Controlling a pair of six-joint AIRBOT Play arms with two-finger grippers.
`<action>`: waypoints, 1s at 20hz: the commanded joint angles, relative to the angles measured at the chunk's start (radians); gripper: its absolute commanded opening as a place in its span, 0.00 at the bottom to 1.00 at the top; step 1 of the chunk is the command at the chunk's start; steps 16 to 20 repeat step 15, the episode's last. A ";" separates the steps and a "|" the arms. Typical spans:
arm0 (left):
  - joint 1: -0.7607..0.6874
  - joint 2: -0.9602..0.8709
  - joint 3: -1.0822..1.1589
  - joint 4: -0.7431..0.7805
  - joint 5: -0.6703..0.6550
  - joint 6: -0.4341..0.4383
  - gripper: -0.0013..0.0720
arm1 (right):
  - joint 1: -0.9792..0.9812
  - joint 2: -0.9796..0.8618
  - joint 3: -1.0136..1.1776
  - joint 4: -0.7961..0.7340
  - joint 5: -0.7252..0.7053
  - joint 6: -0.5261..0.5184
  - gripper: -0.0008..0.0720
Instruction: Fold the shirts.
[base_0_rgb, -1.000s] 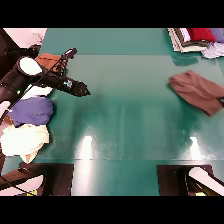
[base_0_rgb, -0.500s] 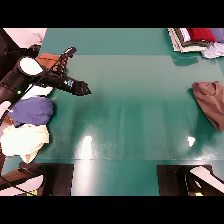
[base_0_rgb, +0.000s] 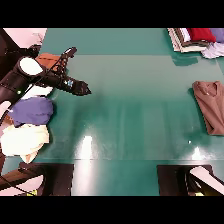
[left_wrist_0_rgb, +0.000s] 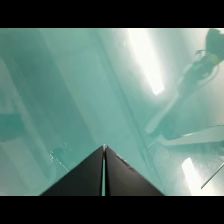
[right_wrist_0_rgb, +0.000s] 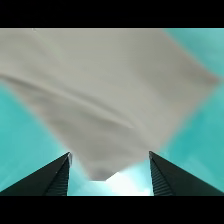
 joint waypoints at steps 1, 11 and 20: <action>0.000 0.000 0.001 0.000 -0.013 0.006 0.05 | 0.171 0.000 0.035 0.164 0.047 0.014 0.77; 0.000 0.000 0.001 -0.001 0.035 0.006 0.05 | 0.764 0.000 0.035 0.172 0.038 0.011 0.03; 0.000 0.000 0.001 -0.001 0.035 0.006 0.05 | 0.795 0.001 0.035 0.173 0.050 0.011 0.03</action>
